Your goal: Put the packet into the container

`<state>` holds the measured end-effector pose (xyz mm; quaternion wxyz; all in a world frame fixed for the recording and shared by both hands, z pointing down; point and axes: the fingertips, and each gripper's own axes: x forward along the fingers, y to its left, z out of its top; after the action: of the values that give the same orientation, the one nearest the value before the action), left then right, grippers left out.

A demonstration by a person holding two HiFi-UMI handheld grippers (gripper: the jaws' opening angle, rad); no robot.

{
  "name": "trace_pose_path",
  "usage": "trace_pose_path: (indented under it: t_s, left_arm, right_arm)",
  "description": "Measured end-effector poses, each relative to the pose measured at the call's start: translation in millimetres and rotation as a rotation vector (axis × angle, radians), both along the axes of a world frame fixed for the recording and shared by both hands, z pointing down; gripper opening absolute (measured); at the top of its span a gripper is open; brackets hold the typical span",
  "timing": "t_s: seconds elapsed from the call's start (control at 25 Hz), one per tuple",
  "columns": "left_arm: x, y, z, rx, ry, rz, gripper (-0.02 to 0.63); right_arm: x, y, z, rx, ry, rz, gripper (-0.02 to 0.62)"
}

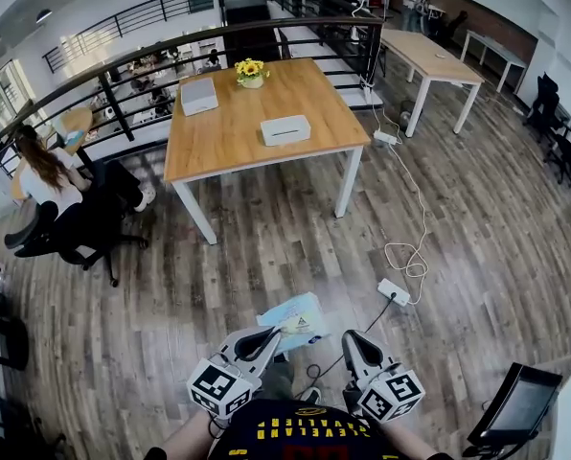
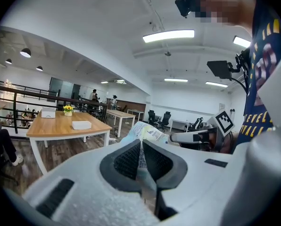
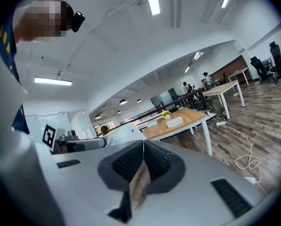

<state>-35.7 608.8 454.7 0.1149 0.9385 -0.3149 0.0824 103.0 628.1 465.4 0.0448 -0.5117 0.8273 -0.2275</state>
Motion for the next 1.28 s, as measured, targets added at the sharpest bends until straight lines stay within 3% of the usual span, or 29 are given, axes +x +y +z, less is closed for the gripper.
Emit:
trace_pose_path:
  t_s: [0.2, 0.68, 0.92, 1.28]
  left_arm:
    - [-1.4, -55.8, 11.9, 0.001, -0.007, 0.015, 0.018]
    - [-18.1, -184.5, 14.6, -0.019, 0.071, 0.087, 0.018]
    - [-31.5, -220.1, 26.5, -0.069, 0.082, 0.062, 0.018]
    - [-22.1, -287.5, 30.9, -0.071, 0.022, 0.012, 0.017]
  right_arm:
    - [0.2, -54.2, -5.5, 0.013, 0.062, 0.006, 0.014]
    - [-25.6, -187.1, -26.4, 0.017, 0.162, 0.037, 0.014]
    - [-32.6, -223.7, -19.3, -0.015, 0.161, 0.024, 0.014]
    - [-28.5, -306.4, -5.1, -0.016, 0.091, -0.041, 0.014]
